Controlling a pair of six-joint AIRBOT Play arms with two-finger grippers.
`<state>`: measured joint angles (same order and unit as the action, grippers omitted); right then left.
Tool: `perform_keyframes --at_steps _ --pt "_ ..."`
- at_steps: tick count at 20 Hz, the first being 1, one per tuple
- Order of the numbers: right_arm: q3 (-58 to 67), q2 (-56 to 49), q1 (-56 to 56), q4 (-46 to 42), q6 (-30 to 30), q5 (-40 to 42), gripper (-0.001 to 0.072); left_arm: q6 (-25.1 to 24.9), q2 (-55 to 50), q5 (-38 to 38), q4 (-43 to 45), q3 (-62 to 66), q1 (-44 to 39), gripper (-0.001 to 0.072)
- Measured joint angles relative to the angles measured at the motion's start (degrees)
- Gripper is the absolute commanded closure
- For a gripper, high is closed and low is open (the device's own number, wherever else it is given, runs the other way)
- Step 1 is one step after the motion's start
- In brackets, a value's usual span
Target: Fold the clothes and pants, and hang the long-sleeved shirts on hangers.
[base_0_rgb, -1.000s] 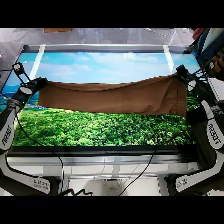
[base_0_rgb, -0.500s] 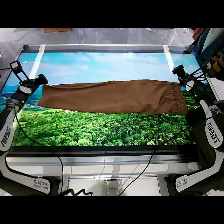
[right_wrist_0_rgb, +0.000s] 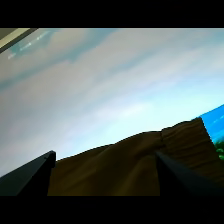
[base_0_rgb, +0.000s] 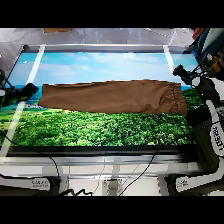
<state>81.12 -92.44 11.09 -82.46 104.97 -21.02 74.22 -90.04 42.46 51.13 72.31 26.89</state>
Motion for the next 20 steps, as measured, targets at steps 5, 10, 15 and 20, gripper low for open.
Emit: perform_keyframes --at_steps 5,10,15,20 --pt "0.00 0.81 0.00 -0.11 -1.73 -2.43 0.0033 6.75 -1.03 5.01 -0.13 -4.70 1.29 -0.0010" --pt "0.00 1.01 0.00 -0.09 -2.12 -3.19 0.0033 8.35 -5.07 0.28 -0.96 -5.88 -1.84 -0.0009" --pt "1.36 1.22 -0.94 0.04 -3.10 -4.79 0.0034 8.76 -7.63 -12.70 -1.81 -6.08 -6.51 0.0044" --pt "3.63 1.22 -6.05 0.07 -7.85 -5.90 0.0235 8.90 -7.96 -23.12 -1.09 -5.86 -11.65 0.0695"
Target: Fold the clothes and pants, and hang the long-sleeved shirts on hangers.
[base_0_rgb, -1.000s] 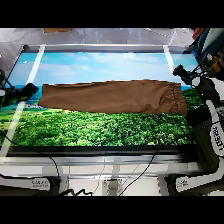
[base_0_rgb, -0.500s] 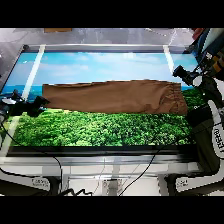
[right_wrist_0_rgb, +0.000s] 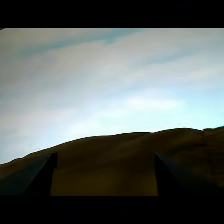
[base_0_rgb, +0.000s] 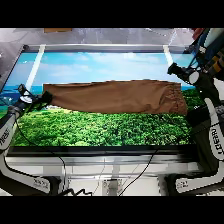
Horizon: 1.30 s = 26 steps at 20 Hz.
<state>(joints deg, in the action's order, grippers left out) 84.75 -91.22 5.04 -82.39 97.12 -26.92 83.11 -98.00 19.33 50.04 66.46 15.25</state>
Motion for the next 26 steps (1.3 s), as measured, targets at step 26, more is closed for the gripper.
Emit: perform_keyframes --at_steps 26 --pt "30.64 -29.42 -53.33 20.22 9.64 -7.28 0.0688 -20.79 39.39 12.28 10.93 2.75 -7.17 0.0694"
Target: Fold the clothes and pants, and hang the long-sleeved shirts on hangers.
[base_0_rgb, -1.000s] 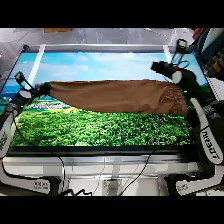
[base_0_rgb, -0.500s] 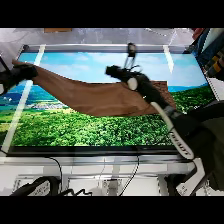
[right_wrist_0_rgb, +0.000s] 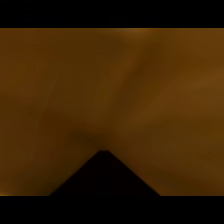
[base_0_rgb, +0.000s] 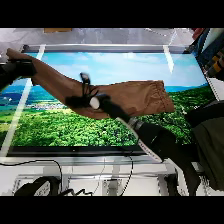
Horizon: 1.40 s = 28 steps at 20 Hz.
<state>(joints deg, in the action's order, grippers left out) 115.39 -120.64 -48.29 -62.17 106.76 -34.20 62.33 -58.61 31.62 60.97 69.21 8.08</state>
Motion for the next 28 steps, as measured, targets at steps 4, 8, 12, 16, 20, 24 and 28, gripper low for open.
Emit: perform_keyframes --at_steps 4,8,12,16,20,24,28 --pt "0.72 -0.70 -1.07 -1.07 -2.64 -2.93 0.0687 -0.17 -1.57 2.54 -0.11 -0.04 -0.17 0.0695" --pt "0.90 1.38 4.39 -4.02 -4.00 -7.61 0.0687 -0.17 -5.64 7.89 -1.46 -0.11 -0.59 0.0695" --pt "0.94 5.84 13.66 -5.20 -6.19 -14.43 0.0687 -0.20 -12.63 9.57 -6.69 -0.15 -4.31 0.0695" --pt "0.96 10.43 22.86 -5.57 -8.55 -21.18 0.0687 -0.20 -20.24 4.39 -9.75 -0.15 -13.31 0.0695" --pt "0.96 12.90 30.36 -5.66 -9.79 -27.12 0.0687 -0.24 -25.64 -4.46 -10.75 -0.11 -23.89 0.0694" --pt "0.94 13.60 34.80 -5.68 -10.21 -32.20 0.0687 -0.24 -28.11 -8.48 -10.60 -0.11 -30.18 0.0632" --pt "0.94 13.81 36.26 -5.86 -10.54 -34.23 0.0687 -0.22 -28.28 -6.03 -6.93 -0.09 -30.93 0.0139"
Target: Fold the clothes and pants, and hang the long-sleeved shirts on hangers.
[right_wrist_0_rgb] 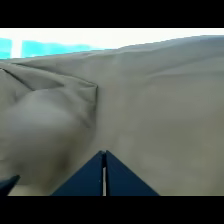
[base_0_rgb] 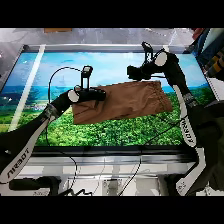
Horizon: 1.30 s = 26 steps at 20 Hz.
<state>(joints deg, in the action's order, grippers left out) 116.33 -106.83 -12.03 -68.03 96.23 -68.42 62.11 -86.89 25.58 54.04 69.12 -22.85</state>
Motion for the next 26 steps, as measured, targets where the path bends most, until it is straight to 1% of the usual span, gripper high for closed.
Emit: perform_keyframes --at_steps 2,4,7,11,13,15,18,22,26 --pt "0.00 0.07 0.31 -0.46 -0.81 -0.22 0.0687 0.04 0.79 2.89 1.44 0.00 2.34 0.0140" --pt "0.00 0.07 0.46 -0.94 -1.66 -0.52 0.0687 0.48 1.86 6.54 2.36 0.00 6.40 0.0141" --pt "0.00 0.07 0.57 -1.38 -2.40 -0.66 0.0687 0.72 2.91 12.20 2.95 0.00 14.71 0.0142" --pt "0.00 0.07 0.57 -1.60 -2.75 -0.48 0.0687 0.87 2.16 21.73 3.32 0.00 26.60 0.0142" --pt "0.00 0.07 0.57 -1.60 -2.82 -0.04 0.0687 0.63 0.74 26.01 2.56 -0.02 31.10 0.0066" --pt "0.00 0.04 0.57 -1.66 -2.86 0.31 0.0687 0.33 -1.33 28.76 -0.20 -0.02 34.34 0.0063" --pt "0.00 0.04 0.57 -1.70 -2.89 0.59 0.0687 -1.68 -5.18 30.84 -6.40 -0.02 36.33 0.0063" --pt "0.00 0.00 0.57 -1.70 -2.91 0.70 0.0687 -5.35 -10.54 32.06 -15.26 -0.02 35.32 0.0065" --pt "0.00 0.00 0.57 -1.70 -2.93 0.76 0.0687 -8.02 -13.70 32.11 -19.17 -0.02 32.83 0.0066"
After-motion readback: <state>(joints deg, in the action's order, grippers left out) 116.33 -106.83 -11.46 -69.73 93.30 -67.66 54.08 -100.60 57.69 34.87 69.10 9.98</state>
